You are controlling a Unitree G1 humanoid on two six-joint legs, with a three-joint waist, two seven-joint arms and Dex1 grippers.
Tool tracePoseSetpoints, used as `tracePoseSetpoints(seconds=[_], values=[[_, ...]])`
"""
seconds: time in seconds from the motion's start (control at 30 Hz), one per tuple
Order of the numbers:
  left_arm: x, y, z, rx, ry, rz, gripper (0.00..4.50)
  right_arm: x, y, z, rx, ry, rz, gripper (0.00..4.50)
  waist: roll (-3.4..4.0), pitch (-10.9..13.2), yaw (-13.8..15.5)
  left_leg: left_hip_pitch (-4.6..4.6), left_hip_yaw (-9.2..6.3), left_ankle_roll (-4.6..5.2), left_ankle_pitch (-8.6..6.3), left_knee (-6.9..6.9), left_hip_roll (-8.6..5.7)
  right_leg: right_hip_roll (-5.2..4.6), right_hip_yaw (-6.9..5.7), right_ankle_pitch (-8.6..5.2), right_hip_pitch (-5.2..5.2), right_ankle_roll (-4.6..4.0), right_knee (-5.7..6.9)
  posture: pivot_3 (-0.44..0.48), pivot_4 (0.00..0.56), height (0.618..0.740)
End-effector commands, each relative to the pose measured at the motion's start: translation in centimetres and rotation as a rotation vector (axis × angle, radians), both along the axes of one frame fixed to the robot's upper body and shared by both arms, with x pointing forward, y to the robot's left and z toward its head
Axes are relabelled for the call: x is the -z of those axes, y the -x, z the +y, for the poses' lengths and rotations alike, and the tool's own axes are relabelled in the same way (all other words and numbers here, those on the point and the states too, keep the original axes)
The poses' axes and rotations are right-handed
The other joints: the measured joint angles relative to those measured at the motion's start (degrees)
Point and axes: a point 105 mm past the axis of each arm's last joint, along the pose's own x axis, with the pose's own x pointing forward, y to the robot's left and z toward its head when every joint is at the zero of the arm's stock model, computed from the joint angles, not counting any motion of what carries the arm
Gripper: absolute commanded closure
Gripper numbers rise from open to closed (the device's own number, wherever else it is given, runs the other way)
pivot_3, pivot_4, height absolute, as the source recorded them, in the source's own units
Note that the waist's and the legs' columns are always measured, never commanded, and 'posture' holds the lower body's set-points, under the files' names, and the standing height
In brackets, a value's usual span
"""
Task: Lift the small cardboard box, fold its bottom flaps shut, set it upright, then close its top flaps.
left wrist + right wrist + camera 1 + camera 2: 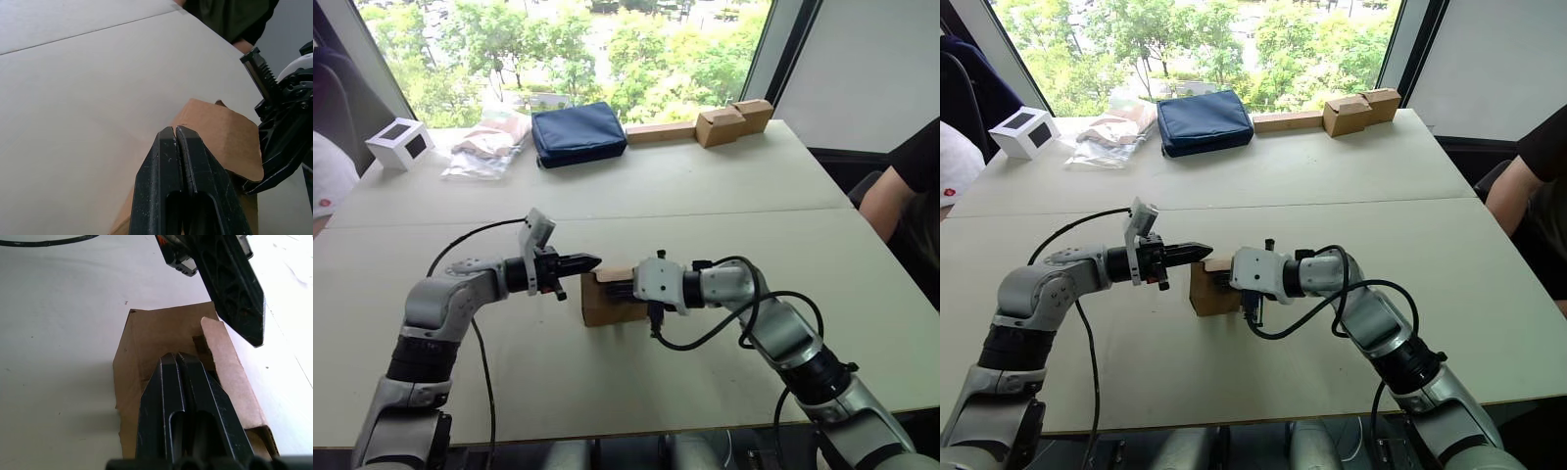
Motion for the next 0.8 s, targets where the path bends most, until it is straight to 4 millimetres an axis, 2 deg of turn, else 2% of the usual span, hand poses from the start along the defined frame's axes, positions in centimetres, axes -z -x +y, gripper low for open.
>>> tracePoseSetpoints(seconds=[0.03,0.27,0.6,0.73,0.8], values=[[-0.6,0.5,0.0,-0.005,0.016,-0.027,4.47,-0.7,0.0,0.3,0.001,-0.023,-0.023,4.50,0.00,0.00,-0.01,0.00,0.00,0.00,0.00,0.00,0.00,0.00,0.00,0.00,0.00,0.00,0.00,0.000,0.150,0.737],[-0.2,0.7,0.2,-0.036,0.034,-0.018,4.47,-0.6,0.0,0.2,0.001,-0.028,-0.018,4.50,0.00,0.00,0.00,0.00,0.00,-0.01,0.01,0.00,0.01,0.00,0.00,0.00,0.00,0.00,0.00,0.000,0.150,0.737],[0.6,0.4,0.2,-0.085,0.066,0.003,4.47,-3.7,1.3,-0.5,-0.028,-0.156,0.043,4.50,0.00,0.00,0.05,0.00,-0.01,-0.01,0.01,-0.01,0.01,-0.03,0.01,0.00,0.01,0.00,-0.01,0.000,0.150,0.737],[0.7,0.3,0.2,-0.099,0.082,0.009,4.47,-4.1,1.2,-0.8,-0.012,-0.148,0.035,4.50,0.00,0.00,0.05,0.00,-0.02,-0.01,0.00,-0.01,0.00,-0.03,0.03,0.00,0.01,0.00,-0.02,0.000,0.150,0.737],[0.7,0.2,0.2,-0.102,0.090,0.011,4.47,-3.7,0.8,-0.8,0.001,-0.106,0.008,4.50,0.00,0.00,0.05,0.00,-0.02,-0.01,0.00,-0.01,0.00,-0.03,0.03,0.00,0.01,0.00,-0.02,0.000,0.150,0.737]])
